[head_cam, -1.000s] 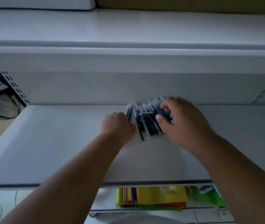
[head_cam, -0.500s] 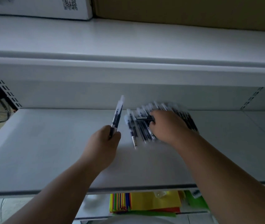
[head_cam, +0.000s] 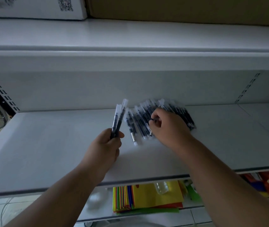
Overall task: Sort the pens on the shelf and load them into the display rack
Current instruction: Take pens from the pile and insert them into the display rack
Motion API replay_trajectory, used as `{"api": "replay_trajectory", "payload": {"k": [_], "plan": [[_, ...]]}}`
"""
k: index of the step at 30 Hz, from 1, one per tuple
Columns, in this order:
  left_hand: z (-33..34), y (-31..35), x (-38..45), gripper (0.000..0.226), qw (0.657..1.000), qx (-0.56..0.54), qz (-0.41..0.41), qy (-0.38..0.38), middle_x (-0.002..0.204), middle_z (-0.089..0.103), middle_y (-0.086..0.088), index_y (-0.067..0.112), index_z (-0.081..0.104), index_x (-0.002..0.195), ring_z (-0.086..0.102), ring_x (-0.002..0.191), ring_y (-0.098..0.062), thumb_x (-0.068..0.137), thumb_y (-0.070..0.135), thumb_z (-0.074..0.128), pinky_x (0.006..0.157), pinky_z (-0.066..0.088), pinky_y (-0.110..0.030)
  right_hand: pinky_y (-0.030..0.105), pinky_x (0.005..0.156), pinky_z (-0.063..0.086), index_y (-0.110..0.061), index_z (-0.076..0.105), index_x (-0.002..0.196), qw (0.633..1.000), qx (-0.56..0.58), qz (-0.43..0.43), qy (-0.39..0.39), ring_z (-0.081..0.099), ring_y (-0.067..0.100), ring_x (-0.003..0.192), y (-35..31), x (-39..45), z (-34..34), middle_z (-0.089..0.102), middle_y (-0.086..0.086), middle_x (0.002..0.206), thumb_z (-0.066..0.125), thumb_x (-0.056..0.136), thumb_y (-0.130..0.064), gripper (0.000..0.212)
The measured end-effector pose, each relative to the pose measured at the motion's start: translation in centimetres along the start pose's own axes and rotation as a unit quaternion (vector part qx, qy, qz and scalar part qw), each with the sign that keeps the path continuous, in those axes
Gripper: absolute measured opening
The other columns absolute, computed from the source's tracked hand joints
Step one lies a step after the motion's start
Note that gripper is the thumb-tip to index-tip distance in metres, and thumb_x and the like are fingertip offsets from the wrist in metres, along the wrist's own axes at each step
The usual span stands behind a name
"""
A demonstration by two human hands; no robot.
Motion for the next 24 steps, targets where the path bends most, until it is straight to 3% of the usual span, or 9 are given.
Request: {"api": "replay_trajectory", "payload": {"k": [3, 6, 9, 13, 16, 19, 24], "plan": [[1.5, 0.7, -0.9, 0.02, 0.998, -0.049, 0.012, -0.029, 0.052, 0.036, 0.007, 0.012, 0.063, 0.099, 0.028, 0.044, -0.009, 0.101, 0.005, 0.044, 0.04, 0.024, -0.02, 0.024, 0.056, 0.04, -0.024, 0.056, 0.086, 0.999, 0.046, 0.007, 0.016, 0.052, 0.003, 0.063, 0.3, -1.5, -1.3, 0.059, -0.009, 0.074, 0.063, 0.089, -0.024, 0.008], [3.4, 1.5, -1.6, 0.021, 0.996, -0.063, 0.031, -0.051, 0.052, 0.033, 0.004, 0.011, 0.064, 0.101, 0.027, 0.045, -0.01, 0.102, 0.006, 0.043, 0.044, 0.022, -0.023, 0.012, 0.05, 0.036, -0.023, 0.057, 0.088, 0.996, 0.08, 0.027, 0.034, 0.054, 0.002, 0.066, 0.8, -3.1, -3.4, 0.059, -0.013, 0.074, 0.06, 0.091, -0.017, 0.008], [5.3, 1.7, -1.8, 0.022, 0.996, -0.06, 0.038, -0.056, 0.06, 0.044, -0.001, 0.006, 0.063, 0.094, 0.033, 0.047, -0.013, 0.1, -0.001, 0.042, 0.048, 0.024, -0.028, 0.011, 0.055, 0.039, -0.025, 0.05, 0.087, 0.993, 0.101, 0.027, 0.054, 0.054, 0.004, 0.072, 1.2, -4.9, -5.7, 0.059, -0.009, 0.076, 0.06, 0.092, -0.015, 0.015], [9.6, 1.5, -2.6, 0.017, 0.992, -0.087, 0.014, -0.094, 0.059, 0.039, 0.001, 0.008, 0.057, 0.089, 0.026, 0.043, -0.009, 0.1, 0.005, 0.044, 0.04, 0.021, -0.022, 0.011, 0.054, 0.041, -0.03, 0.043, 0.099, 0.985, 0.143, 0.051, 0.08, 0.058, 0.001, 0.067, 3.1, -7.8, -9.0, 0.063, -0.01, 0.082, 0.059, 0.095, -0.024, 0.017], [14.1, 1.1, -3.8, 0.019, 0.986, -0.106, -0.005, -0.128, 0.053, 0.032, 0.006, 0.013, 0.057, 0.09, 0.022, 0.043, -0.01, 0.104, 0.016, 0.044, 0.04, 0.017, -0.021, 0.017, 0.047, 0.038, -0.029, 0.043, 0.11, 0.975, 0.184, 0.054, 0.112, 0.047, 0.005, 0.049, 5.4, -10.8, -12.2, 0.059, -0.011, 0.064, 0.056, 0.097, -0.027, 0.018], [19.4, 0.9, -5.7, 0.023, 0.98, -0.113, -0.008, -0.165, 0.056, 0.031, 0.002, 0.013, 0.054, 0.088, 0.02, 0.045, -0.013, 0.105, 0.018, 0.041, 0.044, 0.015, -0.024, 0.032, 0.045, 0.035, -0.026, 0.048, 0.106, 0.966, 0.203, 0.063, 0.146, 0.036, 0.009, 0.045, 8.7, -14.1, -15.8, 0.047, -0.005, 0.054, 0.052, 0.099, -0.029, 0.009], [30.1, -0.2, -10.3, 0.029, 0.968, -0.106, -0.025, -0.228, 0.065, 0.041, -0.005, 0.013, 0.044, 0.075, 0.022, 0.049, -0.017, 0.104, 0.014, 0.041, 0.046, 0.018, -0.03, 0.045, 0.053, 0.046, -0.028, 0.054, 0.102, 0.959, 0.178, 0.086, 0.203, 0.049, 0.017, 0.054, 15.6, -20.5, -22.8, 0.056, 0.002, 0.066, 0.045, 0.098, -0.043, 0.018]]}}
Point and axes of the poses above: each hand's wrist, its own x-axis towards the middle knuckle, its own z-axis out of the palm, y = z × x, the point moved 10 cm from there along x, towards the middle knuckle
